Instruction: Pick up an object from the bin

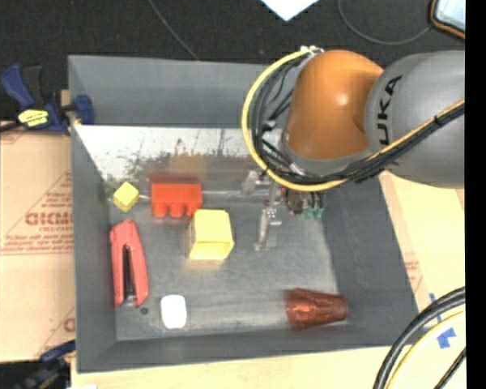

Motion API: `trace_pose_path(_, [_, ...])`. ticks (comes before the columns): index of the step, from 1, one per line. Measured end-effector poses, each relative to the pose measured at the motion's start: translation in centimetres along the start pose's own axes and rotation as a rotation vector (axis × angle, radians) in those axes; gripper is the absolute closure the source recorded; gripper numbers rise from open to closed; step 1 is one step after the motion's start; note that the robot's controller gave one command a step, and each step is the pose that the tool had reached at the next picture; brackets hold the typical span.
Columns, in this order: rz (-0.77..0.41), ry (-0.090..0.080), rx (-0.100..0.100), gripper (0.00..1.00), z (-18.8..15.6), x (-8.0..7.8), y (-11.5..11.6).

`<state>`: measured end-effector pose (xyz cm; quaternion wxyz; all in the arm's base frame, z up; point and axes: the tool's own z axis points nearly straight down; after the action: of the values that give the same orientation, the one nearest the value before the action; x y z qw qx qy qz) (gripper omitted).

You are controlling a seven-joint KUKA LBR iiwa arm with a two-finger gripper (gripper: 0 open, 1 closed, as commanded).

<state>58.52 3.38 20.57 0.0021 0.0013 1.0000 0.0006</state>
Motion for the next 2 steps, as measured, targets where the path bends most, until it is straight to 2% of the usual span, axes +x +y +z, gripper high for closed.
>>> trace_pose_path(1, [0.000, 0.000, 0.000, 0.00, 0.0, 0.0, 0.0])
trace_pose_path(2, [-0.049, 0.002, -0.001, 0.00, 5.4, -0.7, 3.1])
